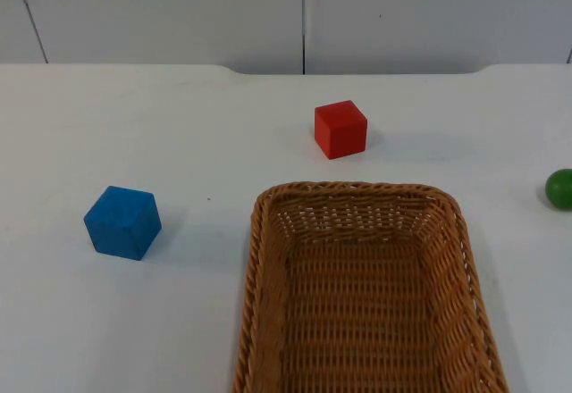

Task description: Place all geometric objects except the red cube into the basket.

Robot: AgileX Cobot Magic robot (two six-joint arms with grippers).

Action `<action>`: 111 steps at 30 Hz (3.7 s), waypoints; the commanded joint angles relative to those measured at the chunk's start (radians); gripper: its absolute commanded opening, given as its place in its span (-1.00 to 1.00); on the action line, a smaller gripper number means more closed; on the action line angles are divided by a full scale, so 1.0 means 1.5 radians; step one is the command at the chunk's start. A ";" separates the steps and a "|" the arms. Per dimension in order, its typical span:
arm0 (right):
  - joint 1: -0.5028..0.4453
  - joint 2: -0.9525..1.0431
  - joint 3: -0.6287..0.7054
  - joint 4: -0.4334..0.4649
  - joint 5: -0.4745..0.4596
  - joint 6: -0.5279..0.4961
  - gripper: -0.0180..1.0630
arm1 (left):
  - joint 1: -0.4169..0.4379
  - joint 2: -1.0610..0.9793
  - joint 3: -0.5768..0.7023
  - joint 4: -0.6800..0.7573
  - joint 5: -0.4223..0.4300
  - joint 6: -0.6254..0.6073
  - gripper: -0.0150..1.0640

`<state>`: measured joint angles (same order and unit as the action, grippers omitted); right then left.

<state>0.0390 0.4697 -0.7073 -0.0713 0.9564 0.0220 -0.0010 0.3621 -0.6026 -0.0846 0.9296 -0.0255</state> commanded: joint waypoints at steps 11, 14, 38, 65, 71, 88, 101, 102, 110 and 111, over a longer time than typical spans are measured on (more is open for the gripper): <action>-0.004 0.205 -0.005 0.005 -0.067 -0.010 0.98 | 0.002 0.166 -0.014 -0.008 -0.068 0.000 0.97; -0.004 0.242 -0.005 0.005 -0.072 -0.010 0.98 | 0.002 0.188 -0.014 -0.008 -0.070 0.001 0.97; -0.004 0.276 -0.005 0.002 -0.108 -0.010 0.98 | -0.038 0.568 -0.235 -0.267 -0.073 0.347 0.87; -0.004 0.276 -0.005 0.002 -0.108 -0.010 0.98 | -0.138 1.071 -0.429 -0.020 -0.125 0.087 0.84; -0.004 0.276 -0.005 0.000 -0.107 -0.010 0.98 | -0.138 1.123 -0.429 -0.022 -0.143 0.075 0.84; -0.004 0.276 -0.005 0.000 -0.112 -0.010 0.98 | -0.138 1.141 -0.428 -0.023 -0.195 0.059 0.48; -0.004 0.276 -0.005 0.000 -0.112 -0.010 0.98 | -0.138 1.136 -0.428 -0.023 -0.173 0.036 -0.97; -0.004 0.276 -0.005 0.000 -0.112 -0.010 0.98 | -0.138 1.128 -0.428 -0.023 -0.165 0.036 -0.97; -0.004 0.276 -0.005 0.000 -0.112 -0.010 0.98 | -0.139 0.997 -0.428 -0.020 -0.105 0.091 -0.97; -0.004 0.276 -0.005 0.000 -0.112 -0.010 0.98 | -0.142 0.965 -0.428 -0.024 -0.091 0.106 -0.97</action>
<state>0.0390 0.8831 -0.7092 -0.0694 0.7970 0.0181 -0.2081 1.8330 -1.2409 -0.1157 0.7741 0.1226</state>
